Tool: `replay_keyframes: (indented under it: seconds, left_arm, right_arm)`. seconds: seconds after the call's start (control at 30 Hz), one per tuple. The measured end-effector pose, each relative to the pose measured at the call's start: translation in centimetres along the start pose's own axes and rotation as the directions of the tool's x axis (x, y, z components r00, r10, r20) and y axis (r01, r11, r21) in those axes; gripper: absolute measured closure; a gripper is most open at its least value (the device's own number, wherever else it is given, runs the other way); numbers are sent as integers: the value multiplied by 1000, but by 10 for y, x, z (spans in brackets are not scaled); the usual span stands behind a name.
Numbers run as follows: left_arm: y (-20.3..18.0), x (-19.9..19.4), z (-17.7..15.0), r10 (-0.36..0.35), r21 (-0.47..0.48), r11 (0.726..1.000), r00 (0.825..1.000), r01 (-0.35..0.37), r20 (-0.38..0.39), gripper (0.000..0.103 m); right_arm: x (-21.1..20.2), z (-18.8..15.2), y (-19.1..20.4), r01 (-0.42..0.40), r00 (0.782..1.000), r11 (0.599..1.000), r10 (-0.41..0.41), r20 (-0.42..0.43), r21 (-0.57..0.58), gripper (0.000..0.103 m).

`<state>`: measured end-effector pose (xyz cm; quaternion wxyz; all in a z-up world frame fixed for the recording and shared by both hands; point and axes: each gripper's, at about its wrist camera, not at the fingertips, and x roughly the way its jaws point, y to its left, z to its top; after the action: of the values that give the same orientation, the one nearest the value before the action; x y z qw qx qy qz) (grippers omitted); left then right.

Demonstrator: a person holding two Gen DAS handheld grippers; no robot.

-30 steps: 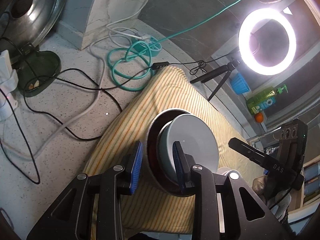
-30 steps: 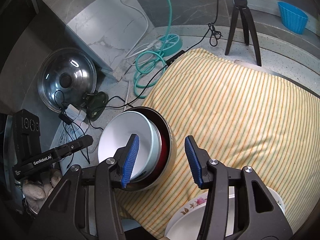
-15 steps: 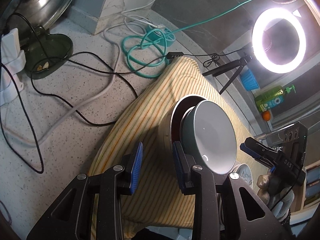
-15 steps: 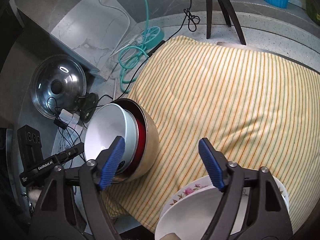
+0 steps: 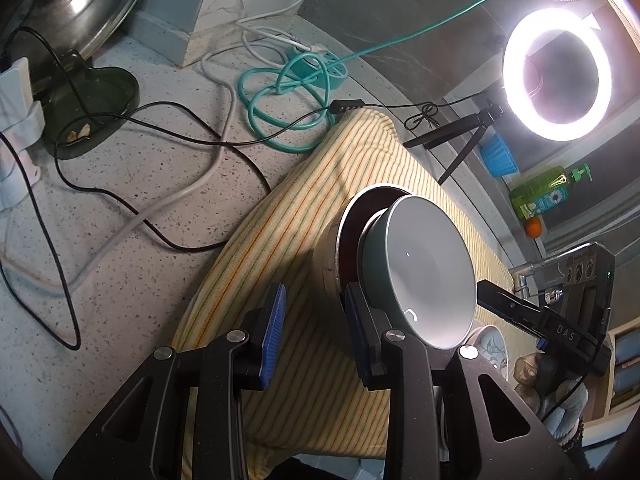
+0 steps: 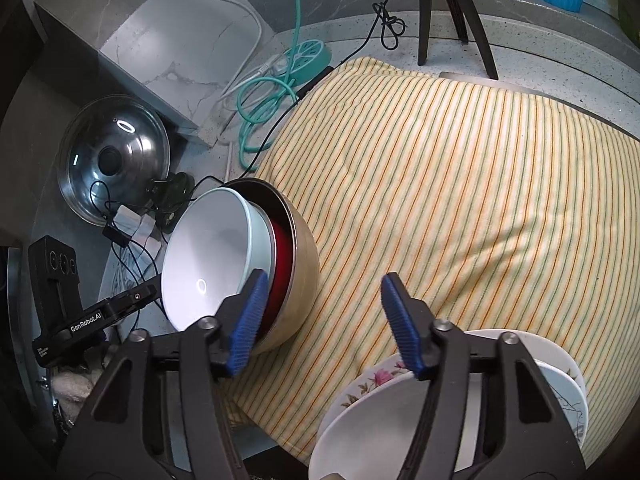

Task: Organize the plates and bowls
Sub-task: 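Grasp the rim of the large steel bowl with the left gripper, then carry the nested bowls with the left gripper and lower them onto the plates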

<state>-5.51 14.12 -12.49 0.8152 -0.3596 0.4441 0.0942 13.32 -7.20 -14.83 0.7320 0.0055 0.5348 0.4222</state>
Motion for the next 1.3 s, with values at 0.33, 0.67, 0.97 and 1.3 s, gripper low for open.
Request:
replay_keyframes:
  seconds: [0.33, 0.67, 0.97, 1.3]
  left_arm:
    - [-4, 8, 4, 6, 32, 999, 1000, -5, -13, 77]
    - [-4, 17, 5, -19, 33, 999, 999, 20, -29, 78]
    - [-13, 19, 8, -19, 79, 997, 999, 21, -32, 92]
    - [-20, 13, 4, -31, 103, 994, 999, 33, -26, 93]
  right_arm:
    - [13, 1, 5, -4, 999, 1000, 3, -41, -13, 65]
    - [22, 2, 8, -23, 998, 1000, 22, -62, -15, 77]
    - [21, 0, 18, -13, 998, 999, 12, -54, -33, 90]
    - [7, -5, 19, -5, 1000, 999, 4, -20, -35, 90]
